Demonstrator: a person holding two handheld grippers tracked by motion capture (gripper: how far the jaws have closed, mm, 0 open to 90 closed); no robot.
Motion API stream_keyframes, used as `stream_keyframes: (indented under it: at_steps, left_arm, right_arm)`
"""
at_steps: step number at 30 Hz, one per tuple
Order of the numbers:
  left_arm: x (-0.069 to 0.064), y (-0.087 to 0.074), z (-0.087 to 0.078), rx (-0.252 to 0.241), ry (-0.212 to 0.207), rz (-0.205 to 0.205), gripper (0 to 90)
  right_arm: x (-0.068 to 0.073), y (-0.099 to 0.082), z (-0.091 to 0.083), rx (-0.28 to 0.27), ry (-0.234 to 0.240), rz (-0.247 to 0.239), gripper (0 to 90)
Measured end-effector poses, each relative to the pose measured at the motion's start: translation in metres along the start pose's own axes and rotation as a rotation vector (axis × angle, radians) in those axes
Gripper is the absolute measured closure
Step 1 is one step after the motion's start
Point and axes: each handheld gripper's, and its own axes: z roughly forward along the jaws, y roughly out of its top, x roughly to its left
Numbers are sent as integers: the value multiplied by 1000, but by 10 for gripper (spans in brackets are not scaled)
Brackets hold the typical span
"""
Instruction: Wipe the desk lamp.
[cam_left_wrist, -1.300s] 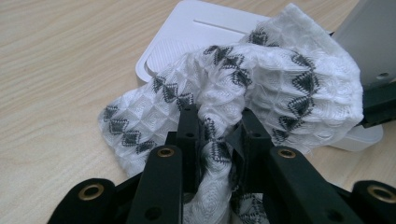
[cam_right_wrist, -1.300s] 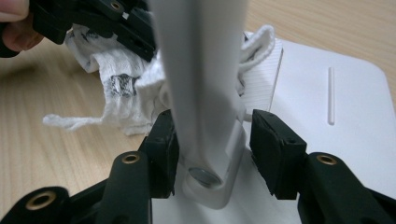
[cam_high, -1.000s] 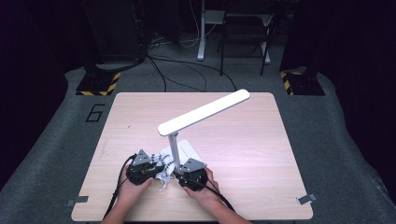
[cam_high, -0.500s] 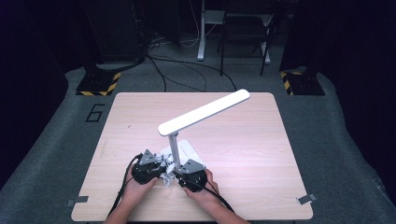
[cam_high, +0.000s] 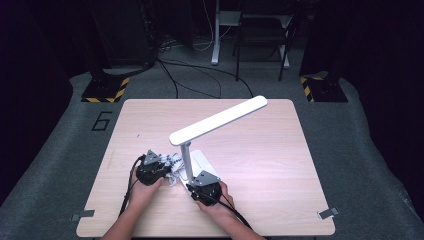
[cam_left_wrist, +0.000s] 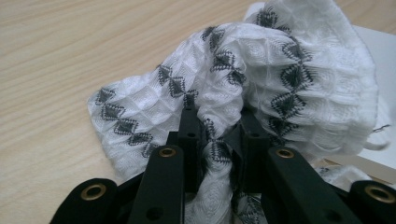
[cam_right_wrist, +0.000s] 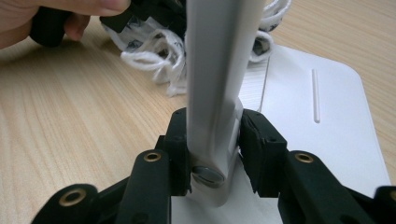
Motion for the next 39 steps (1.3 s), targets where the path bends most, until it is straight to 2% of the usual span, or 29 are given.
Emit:
stream_keyframes:
  at_steps: [3, 7, 8, 13, 18, 21, 24, 26, 27, 28, 29, 36, 39]
  left_arm:
    - [4, -1, 3, -5, 3, -21, 755]
    - [0, -2, 0, 3, -11, -11, 761]
    - [-2, -3, -1, 5, -13, 7, 765]
    - [-17, -8, -6, 8, -58, 18, 769]
    - [-28, -11, -10, 25, -123, 17, 770]
    - [-36, -14, -13, 37, -170, 49, 770]
    - [-41, -14, -15, 49, -173, 86, 769]
    - [-41, -14, -14, 35, -169, 64, 769]
    - [-41, -14, -14, 36, -165, 69, 770]
    - [-39, -13, -15, 50, -159, 91, 769]
    - [-38, -13, -14, 40, -139, 88, 769]
    - [-14, -7, -4, 6, -51, 10, 769]
    - [-7, -4, -2, 12, -11, 32, 769]
  right_arm:
    - [0, 0, 0, -1, 0, 2, 650]
    - [0, 0, 0, 0, 0, 2, 650]
    - [0, 0, 0, 0, 0, 0, 649]
    - [0, 0, 0, 1, 0, 4, 650]
    - [0, 0, 0, 1, 1, 6, 650]
    - [0, 0, 0, 1, 1, 3, 650]
    - [0, 0, 0, 0, 1, 1, 649]
    - [0, 0, 0, 0, 1, 4, 650]
    - [0, 0, 0, 0, 1, 2, 650]
    - [0, 0, 0, 1, 2, 2, 650]
    - [0, 0, 0, 1, 2, 3, 650]
    - [0, 0, 0, 0, 0, 4, 649]
    - [0, 0, 0, -2, -1, 5, 649]
